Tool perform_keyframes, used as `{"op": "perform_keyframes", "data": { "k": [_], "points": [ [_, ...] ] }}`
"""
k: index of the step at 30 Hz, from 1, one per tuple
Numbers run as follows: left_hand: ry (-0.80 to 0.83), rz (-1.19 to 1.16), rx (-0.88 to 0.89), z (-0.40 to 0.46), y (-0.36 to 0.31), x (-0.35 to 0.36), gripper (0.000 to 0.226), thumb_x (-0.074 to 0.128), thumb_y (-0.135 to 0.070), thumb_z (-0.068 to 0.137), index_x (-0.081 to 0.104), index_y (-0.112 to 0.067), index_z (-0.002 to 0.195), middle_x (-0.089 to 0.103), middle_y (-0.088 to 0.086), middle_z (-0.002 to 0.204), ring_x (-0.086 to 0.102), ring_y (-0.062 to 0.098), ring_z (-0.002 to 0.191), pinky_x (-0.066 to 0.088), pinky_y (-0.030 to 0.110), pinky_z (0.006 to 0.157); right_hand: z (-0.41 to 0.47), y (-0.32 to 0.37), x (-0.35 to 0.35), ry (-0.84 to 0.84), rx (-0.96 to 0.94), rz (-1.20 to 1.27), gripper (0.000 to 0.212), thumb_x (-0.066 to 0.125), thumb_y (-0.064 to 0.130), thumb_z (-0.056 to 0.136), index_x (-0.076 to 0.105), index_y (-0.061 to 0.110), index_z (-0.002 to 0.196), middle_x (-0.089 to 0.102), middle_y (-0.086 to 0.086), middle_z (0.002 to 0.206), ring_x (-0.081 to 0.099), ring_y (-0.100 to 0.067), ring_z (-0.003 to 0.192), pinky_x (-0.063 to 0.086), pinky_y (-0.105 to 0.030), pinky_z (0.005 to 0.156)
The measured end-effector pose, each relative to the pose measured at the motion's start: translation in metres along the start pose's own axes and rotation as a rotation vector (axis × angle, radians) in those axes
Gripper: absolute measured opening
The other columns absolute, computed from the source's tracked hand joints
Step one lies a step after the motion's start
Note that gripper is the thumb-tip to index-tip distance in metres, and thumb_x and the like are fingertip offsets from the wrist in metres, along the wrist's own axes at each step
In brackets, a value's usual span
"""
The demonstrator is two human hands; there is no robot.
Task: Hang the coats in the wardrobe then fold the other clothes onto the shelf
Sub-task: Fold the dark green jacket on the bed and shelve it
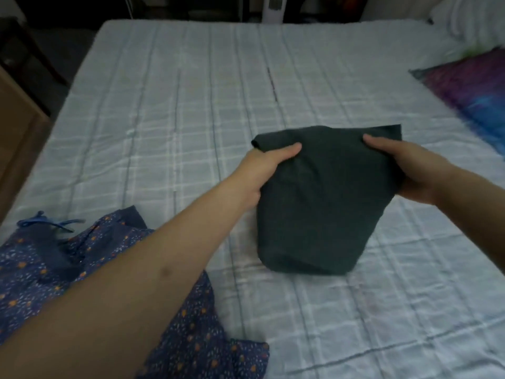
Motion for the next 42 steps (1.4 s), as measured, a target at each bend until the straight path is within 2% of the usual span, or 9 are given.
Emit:
{"op": "perform_keyframes", "data": {
  "k": [6,11,14,19,22,26,32,38,42],
  "points": [
    [0.038,0.166,0.105,-0.018,0.013,-0.002,0.049,0.078,-0.031,0.075,0.065,-0.02,0.12,0.073,-0.005,0.111,0.069,0.012,0.101,0.055,0.026,0.084,-0.022,-0.042,-0.013,-0.065,-0.185,0.27,0.04,0.059,0.036,0.089,0.063,0.016,0.123,0.07,-0.001,0.118,0.066,-0.016,0.108,0.056,-0.03,0.087],
    [-0.185,0.352,-0.176,-0.052,0.143,-0.063,0.029,0.071,-0.048,0.081,0.062,-0.031,0.103,0.072,-0.01,0.099,0.068,0.001,0.08,0.052,0.011,0.068,-0.036,-0.187,0.009,-0.245,0.087,0.194,0.059,0.074,0.047,0.072,0.066,0.012,0.119,0.073,-0.002,0.105,0.07,-0.019,0.096,0.053,-0.035,0.087],
    [-0.332,0.625,-0.216,-0.084,0.219,-0.099,0.056,0.076,-0.035,0.081,0.042,-0.026,0.125,0.054,0.005,0.133,0.057,0.014,0.113,0.048,0.032,0.1,-0.051,-0.26,0.026,-0.272,0.231,0.035,0.057,0.072,0.041,0.079,0.056,0.01,0.124,0.068,-0.006,0.112,0.066,-0.022,0.095,0.053,-0.034,0.073],
    [-0.277,1.38,0.397,-0.117,0.209,-0.079,0.064,0.061,-0.04,0.088,0.031,-0.024,0.143,0.023,0.005,0.154,0.024,0.023,0.142,0.022,0.04,0.117,-0.073,-0.255,0.026,-0.598,-0.092,-0.486,0.067,0.068,0.038,0.085,0.037,0.011,0.137,0.042,-0.014,0.135,0.041,-0.031,0.122,0.042,-0.044,0.097],
    [-0.164,1.464,0.505,-0.099,0.202,-0.056,0.053,0.045,-0.043,0.097,0.033,-0.028,0.146,0.012,0.003,0.161,0.017,0.024,0.147,0.013,0.046,0.12,-0.069,-0.23,0.04,-0.562,-0.297,-0.656,0.056,0.064,0.025,0.089,0.039,0.01,0.137,0.039,-0.011,0.138,0.036,-0.026,0.125,0.038,-0.041,0.101],
    [-0.296,1.342,0.313,-0.049,0.195,-0.054,0.055,0.029,-0.054,0.097,0.022,-0.039,0.149,-0.005,0.004,0.162,0.004,0.029,0.149,0.012,0.049,0.12,-0.035,-0.223,0.028,-0.571,-0.095,-0.382,0.061,0.063,0.037,0.089,0.038,0.01,0.137,0.045,-0.013,0.133,0.047,-0.03,0.119,0.045,-0.045,0.094],
    [-0.111,1.368,0.154,-0.003,0.21,-0.06,0.063,0.036,-0.062,0.095,0.008,-0.048,0.149,-0.021,0.001,0.16,-0.001,0.03,0.149,0.014,0.05,0.119,0.016,-0.213,0.005,-0.567,0.059,-0.321,0.089,0.065,0.065,0.072,0.039,0.012,0.139,0.053,-0.009,0.129,0.052,-0.032,0.118,0.047,-0.045,0.093],
    [-0.353,1.197,0.408,0.003,0.177,-0.06,0.068,0.055,-0.051,0.091,0.026,-0.027,0.147,0.001,0.004,0.161,0.013,0.026,0.147,0.021,0.05,0.118,0.035,-0.208,-0.001,-0.326,0.012,-0.171,0.037,0.07,0.056,0.078,0.067,0.027,0.101,0.072,0.007,0.096,0.069,-0.016,0.089,0.057,-0.04,0.082],
    [-0.123,1.505,0.678,0.027,0.157,-0.036,0.053,0.048,-0.043,0.095,0.041,-0.018,0.141,0.016,0.01,0.159,0.018,0.027,0.146,0.016,0.053,0.119,0.044,-0.209,0.002,-0.17,0.102,-0.009,0.059,0.063,0.064,0.079,0.057,0.026,0.124,0.067,0.005,0.116,0.066,-0.016,0.1,0.053,-0.032,0.082]
  ]
}}
Point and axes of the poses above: each hand's wrist, its own z-axis towards the middle knuckle, its own x-axis out of the palm, y = z × x, the point moved 5 cm from there along z, towards the middle knuckle
